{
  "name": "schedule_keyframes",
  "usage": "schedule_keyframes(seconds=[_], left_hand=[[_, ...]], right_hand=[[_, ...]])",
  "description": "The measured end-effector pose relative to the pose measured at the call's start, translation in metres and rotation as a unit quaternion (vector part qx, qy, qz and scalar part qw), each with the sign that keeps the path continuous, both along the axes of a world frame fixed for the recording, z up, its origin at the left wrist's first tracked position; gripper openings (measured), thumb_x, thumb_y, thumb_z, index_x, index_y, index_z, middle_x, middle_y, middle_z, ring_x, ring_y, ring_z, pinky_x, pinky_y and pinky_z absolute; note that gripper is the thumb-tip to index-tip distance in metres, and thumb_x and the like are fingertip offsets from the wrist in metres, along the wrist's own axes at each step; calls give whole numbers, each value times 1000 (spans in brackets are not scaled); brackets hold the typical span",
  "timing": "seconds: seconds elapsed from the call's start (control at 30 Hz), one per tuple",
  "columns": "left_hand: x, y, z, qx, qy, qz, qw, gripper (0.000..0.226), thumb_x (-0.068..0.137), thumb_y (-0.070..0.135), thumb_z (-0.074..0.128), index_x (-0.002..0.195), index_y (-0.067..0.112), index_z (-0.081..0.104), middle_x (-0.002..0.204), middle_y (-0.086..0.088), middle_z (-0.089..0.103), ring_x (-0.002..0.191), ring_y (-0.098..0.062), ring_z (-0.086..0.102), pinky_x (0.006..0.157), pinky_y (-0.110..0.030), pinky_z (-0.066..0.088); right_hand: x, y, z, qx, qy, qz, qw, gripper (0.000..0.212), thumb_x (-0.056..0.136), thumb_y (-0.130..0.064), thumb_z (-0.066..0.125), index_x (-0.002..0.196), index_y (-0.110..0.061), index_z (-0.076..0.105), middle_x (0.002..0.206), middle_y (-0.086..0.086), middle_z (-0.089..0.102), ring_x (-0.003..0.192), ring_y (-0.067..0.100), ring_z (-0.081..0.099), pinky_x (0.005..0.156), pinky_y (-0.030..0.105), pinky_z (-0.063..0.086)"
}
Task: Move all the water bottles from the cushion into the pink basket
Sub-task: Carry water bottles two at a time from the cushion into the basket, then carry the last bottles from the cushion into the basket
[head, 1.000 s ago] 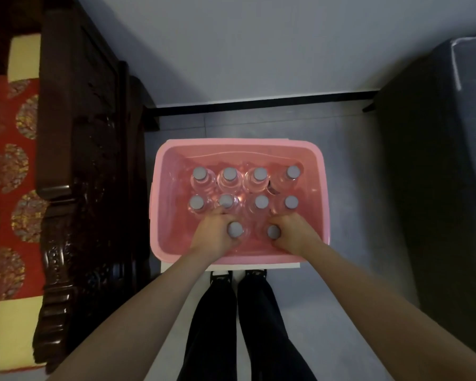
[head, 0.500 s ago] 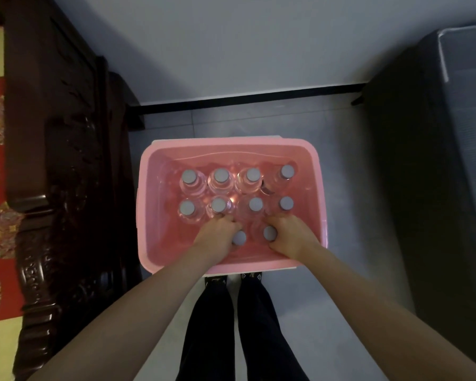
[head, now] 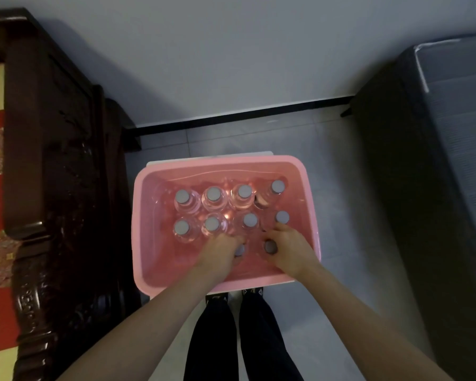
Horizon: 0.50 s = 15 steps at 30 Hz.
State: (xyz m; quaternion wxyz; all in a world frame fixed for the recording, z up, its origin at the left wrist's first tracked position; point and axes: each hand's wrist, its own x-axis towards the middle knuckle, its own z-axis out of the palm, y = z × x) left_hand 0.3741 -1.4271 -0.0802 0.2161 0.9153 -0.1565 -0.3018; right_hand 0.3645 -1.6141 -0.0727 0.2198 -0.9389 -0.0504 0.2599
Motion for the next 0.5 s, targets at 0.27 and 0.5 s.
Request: schedule_keyframes(seconds=[0.27, 0.5], left_hand=[[4, 3, 1, -1, 46, -4, 999, 37, 80, 23, 68, 116, 19, 59, 108, -6, 66, 100, -26, 64, 81, -36, 53], [53, 15, 70, -121, 6, 103, 987, 29, 85, 22, 68, 114, 14, 67, 108, -7, 71, 95, -19, 66, 88, -29, 50]], right_hand=[[6, -8, 21, 41, 8, -15, 999, 34, 74, -8, 59, 107, -13, 65, 99, 7, 61, 89, 32, 60, 69, 39, 51], [41, -26, 80, 26, -159, -77, 984, 22, 83, -16, 62, 102, -12, 70, 99, 7, 65, 95, 32, 58, 69, 32, 40]])
